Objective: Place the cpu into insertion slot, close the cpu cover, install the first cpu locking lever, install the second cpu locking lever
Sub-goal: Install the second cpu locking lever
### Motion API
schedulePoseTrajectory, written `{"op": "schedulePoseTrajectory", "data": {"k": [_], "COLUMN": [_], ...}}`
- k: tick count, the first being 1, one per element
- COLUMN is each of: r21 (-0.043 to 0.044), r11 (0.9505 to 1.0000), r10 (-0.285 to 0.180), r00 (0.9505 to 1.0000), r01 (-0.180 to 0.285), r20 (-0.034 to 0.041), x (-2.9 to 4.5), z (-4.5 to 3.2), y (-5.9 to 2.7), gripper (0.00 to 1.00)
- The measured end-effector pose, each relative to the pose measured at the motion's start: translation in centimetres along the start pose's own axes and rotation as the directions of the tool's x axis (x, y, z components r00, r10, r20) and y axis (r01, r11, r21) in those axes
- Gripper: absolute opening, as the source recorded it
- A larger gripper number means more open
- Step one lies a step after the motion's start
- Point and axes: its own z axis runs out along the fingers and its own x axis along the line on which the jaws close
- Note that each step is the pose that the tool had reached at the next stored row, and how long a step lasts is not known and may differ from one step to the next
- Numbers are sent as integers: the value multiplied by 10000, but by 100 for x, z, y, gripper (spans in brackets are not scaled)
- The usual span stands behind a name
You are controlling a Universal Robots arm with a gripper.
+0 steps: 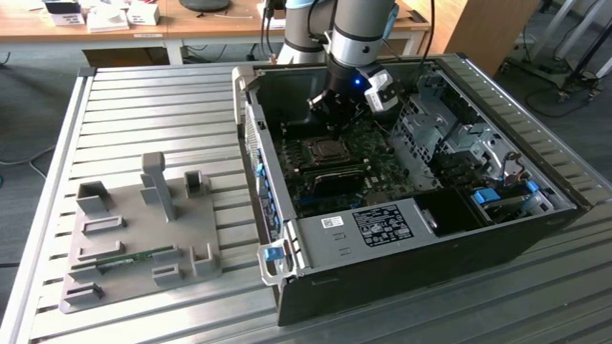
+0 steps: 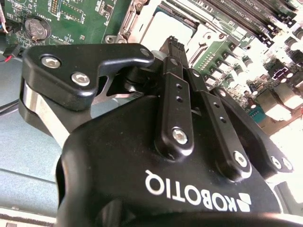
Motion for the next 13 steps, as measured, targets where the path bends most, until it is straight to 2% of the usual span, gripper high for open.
{"op": "schedulePoseTrajectory", "data": {"k": [13], "r21": [2], "r11": [10000], "r10": [0], "r00": [10000], "r01": [0], "r20": [-1], "x": [0], "z": [-28], "y": [1], "gripper": [11]}}
